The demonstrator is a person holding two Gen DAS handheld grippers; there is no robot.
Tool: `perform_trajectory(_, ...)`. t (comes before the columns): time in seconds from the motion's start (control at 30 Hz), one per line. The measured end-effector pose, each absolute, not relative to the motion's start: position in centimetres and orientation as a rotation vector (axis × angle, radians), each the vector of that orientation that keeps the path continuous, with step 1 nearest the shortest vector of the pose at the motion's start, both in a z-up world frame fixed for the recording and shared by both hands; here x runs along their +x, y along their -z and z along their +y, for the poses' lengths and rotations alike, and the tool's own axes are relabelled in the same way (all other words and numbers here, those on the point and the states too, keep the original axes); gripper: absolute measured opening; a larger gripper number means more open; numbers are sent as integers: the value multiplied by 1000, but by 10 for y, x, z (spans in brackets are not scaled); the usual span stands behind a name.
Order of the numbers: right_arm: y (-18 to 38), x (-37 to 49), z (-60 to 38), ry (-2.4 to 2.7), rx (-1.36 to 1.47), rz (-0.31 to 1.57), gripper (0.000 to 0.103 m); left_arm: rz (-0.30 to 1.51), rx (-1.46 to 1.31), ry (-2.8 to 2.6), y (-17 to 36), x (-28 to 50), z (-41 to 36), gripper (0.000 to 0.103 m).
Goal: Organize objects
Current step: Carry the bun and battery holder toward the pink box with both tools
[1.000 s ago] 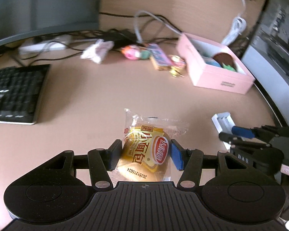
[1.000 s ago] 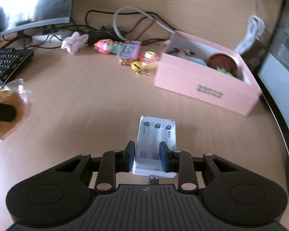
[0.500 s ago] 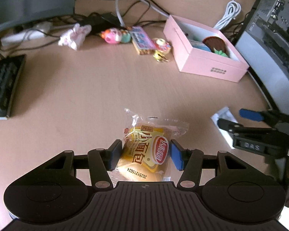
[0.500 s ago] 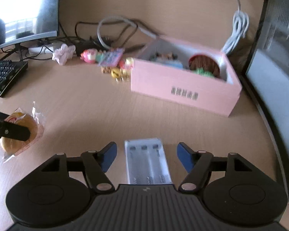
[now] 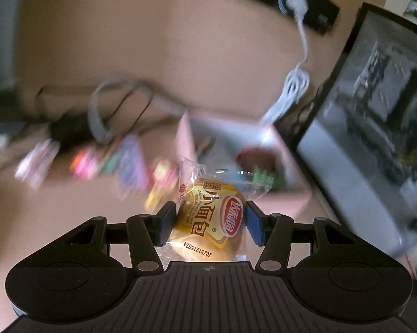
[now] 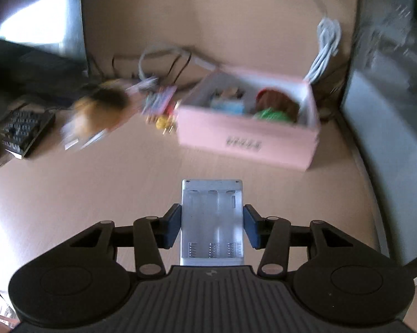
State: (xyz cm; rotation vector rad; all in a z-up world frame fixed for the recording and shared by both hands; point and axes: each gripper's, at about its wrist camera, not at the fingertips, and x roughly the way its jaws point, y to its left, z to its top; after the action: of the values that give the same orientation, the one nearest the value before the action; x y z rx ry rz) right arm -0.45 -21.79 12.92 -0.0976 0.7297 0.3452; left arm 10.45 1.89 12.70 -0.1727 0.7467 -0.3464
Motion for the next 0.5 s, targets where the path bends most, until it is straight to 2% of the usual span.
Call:
perform_trajectory(0.13,-137,1,-242,-298,-46,694,47,651,-214,324,-115,161,-24,59)
perform_trajectory(0.27,-132,4,-259,-259,-19,703,47,683,-222,244,-71,203,-59,60)
perform_trajectory(0.3,-129,3,-264,-249,-21,705,47,687,-198,222,-61,206,-65,58)
perform_trajectory(0.37,-125,3,-272,-243,-23,719,47,671,-160,200,-51,202,-71,64)
perform_trajectory(0.5,-116,5,-284,-234,-44,736,47,706,-107,223,-53,180,-74,64)
